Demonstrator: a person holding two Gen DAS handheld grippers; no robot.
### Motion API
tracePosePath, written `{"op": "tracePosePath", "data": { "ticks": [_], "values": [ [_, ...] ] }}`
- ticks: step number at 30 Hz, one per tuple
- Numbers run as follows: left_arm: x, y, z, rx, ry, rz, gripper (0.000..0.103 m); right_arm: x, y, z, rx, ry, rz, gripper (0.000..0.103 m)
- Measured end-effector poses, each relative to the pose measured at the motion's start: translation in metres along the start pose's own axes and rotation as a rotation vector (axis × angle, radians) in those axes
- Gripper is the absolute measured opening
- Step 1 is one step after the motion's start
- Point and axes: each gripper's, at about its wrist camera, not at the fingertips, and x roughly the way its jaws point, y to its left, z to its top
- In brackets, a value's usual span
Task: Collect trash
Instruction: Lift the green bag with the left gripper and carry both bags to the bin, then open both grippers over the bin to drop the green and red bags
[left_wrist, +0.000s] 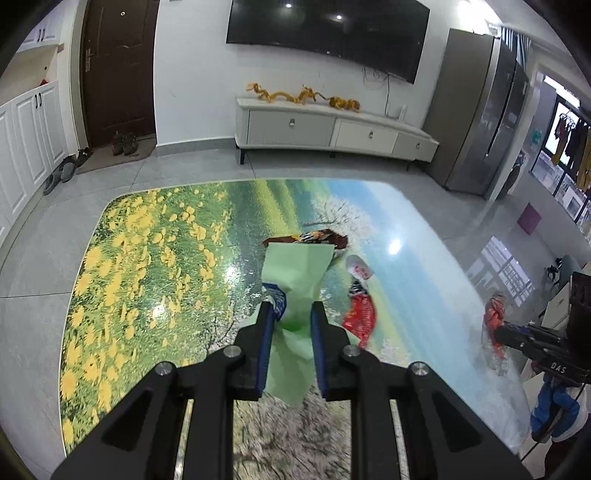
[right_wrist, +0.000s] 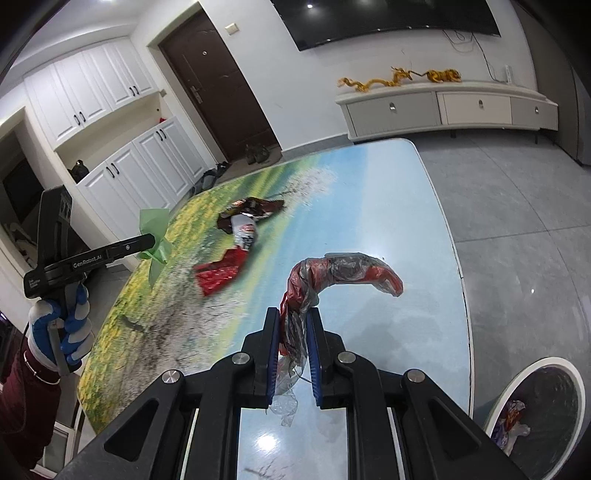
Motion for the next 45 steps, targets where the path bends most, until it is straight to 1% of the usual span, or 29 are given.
{"op": "tracePosePath", "data": {
  "ticks": [4,7,11,16,17,22,23,30,35,37,40,41,42,43,44,45],
  "values": [
    [-0.02,-0.015,-0.001,0.01,-0.028,-0.032,0.019,-0.018,0.001,-0.002,-0.003,-0.029,-0.002,0.014],
    [-0.03,-0.035,0.0,0.027,-0.041,-0.075,0.019,-0.035,-0.003,-0.004,0.005,-0.055,-0.016,0.014],
    [-0.034,-0.075,0.001,0.063,-0.043,-0.148,0.019,-0.06,-0.018,-0.009,0.028,-0.092,-0.054,0.014],
    [-0.024,-0.133,0.002,0.127,-0.022,-0.236,0.019,-0.093,-0.055,-0.022,0.094,-0.131,-0.125,0.014],
    [-0.019,-0.15,0.002,0.143,-0.012,-0.265,0.019,-0.098,-0.062,-0.026,0.108,-0.135,-0.138,0.014],
    [0.001,-0.223,-0.001,0.222,0.036,-0.351,0.019,-0.129,-0.111,-0.049,0.199,-0.153,-0.225,0.014],
    [0.008,-0.243,-0.004,0.24,0.053,-0.371,0.019,-0.134,-0.12,-0.054,0.217,-0.155,-0.242,0.014],
    [0.054,-0.341,-0.018,0.329,0.168,-0.456,0.02,-0.159,-0.184,-0.089,0.357,-0.137,-0.342,0.014],
    [0.086,-0.396,-0.027,0.363,0.224,-0.484,0.022,-0.162,-0.221,-0.112,0.436,-0.111,-0.379,0.014],
    [0.096,-0.412,-0.03,0.37,0.24,-0.491,0.022,-0.161,-0.233,-0.117,0.459,-0.097,-0.389,0.014],
    [0.111,-0.433,-0.039,0.362,0.288,-0.515,0.023,-0.158,-0.247,-0.122,0.483,-0.082,-0.401,0.014],
    [0.119,-0.439,-0.04,0.346,0.316,-0.54,0.025,-0.157,-0.25,-0.123,0.489,-0.078,-0.405,0.014],
    [0.123,-0.442,-0.042,0.335,0.331,-0.553,0.038,-0.154,-0.253,-0.123,0.498,-0.074,-0.414,0.014],
    [0.125,-0.443,-0.043,0.326,0.337,-0.559,0.056,-0.153,-0.257,-0.124,0.506,-0.071,-0.424,0.016],
    [0.125,-0.445,-0.044,0.316,0.327,-0.563,0.062,-0.152,-0.261,-0.126,0.517,-0.066,-0.436,0.023],
    [0.125,-0.446,-0.045,0.31,0.317,-0.568,0.064,-0.152,-0.263,-0.128,0.524,-0.064,-0.442,0.027]
  ]
}}
